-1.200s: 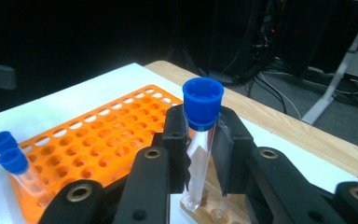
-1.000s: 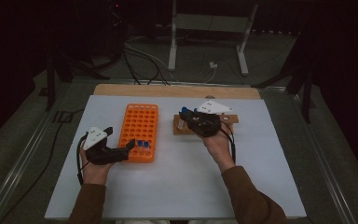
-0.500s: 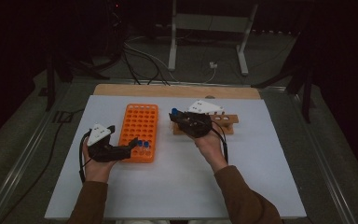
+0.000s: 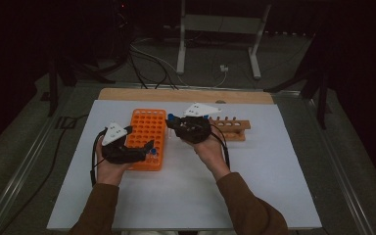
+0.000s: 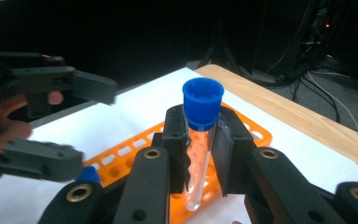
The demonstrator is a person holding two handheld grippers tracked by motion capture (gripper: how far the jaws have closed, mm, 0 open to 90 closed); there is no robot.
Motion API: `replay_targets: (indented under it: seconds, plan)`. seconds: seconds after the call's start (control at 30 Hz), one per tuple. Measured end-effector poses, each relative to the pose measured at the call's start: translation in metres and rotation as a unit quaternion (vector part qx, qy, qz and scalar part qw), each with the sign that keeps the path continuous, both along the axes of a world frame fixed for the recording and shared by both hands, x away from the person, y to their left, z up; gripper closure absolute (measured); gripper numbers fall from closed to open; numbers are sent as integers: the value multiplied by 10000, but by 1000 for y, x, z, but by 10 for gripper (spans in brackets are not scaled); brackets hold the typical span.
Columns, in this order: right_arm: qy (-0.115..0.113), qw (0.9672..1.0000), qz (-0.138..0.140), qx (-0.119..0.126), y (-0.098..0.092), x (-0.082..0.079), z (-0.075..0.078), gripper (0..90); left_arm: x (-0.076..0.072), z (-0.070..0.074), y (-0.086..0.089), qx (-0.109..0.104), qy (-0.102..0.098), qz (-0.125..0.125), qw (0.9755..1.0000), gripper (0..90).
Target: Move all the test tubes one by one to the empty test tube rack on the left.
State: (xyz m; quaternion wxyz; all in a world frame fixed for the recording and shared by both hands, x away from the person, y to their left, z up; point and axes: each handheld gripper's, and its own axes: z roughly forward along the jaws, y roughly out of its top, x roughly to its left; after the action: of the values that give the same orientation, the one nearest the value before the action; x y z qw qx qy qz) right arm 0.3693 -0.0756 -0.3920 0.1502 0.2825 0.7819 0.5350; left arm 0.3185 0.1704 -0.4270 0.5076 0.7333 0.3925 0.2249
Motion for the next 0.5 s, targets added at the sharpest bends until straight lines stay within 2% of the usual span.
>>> replay_targets:
  seconds: [0.13, 0.3, 0.4, 0.5]
  plan:
    - [47, 10000, 65, 22, 8, -1, 3, 761, 2, 2, -6, 9, -106, -213, 9997, 254]
    - [107, 9998, 164, 88, 17, -2, 6, 761, 4, 4, -18, 158, -234, -415, 9987, 416]
    - [152, 9995, 232, 125, 21, -3, 7, 761, 7, 5, -23, 241, -271, -438, 9984, 500]
    - [166, 9994, 276, 122, 23, -4, 7, 761, 9, 5, -23, 201, -271, -446, 9984, 602]
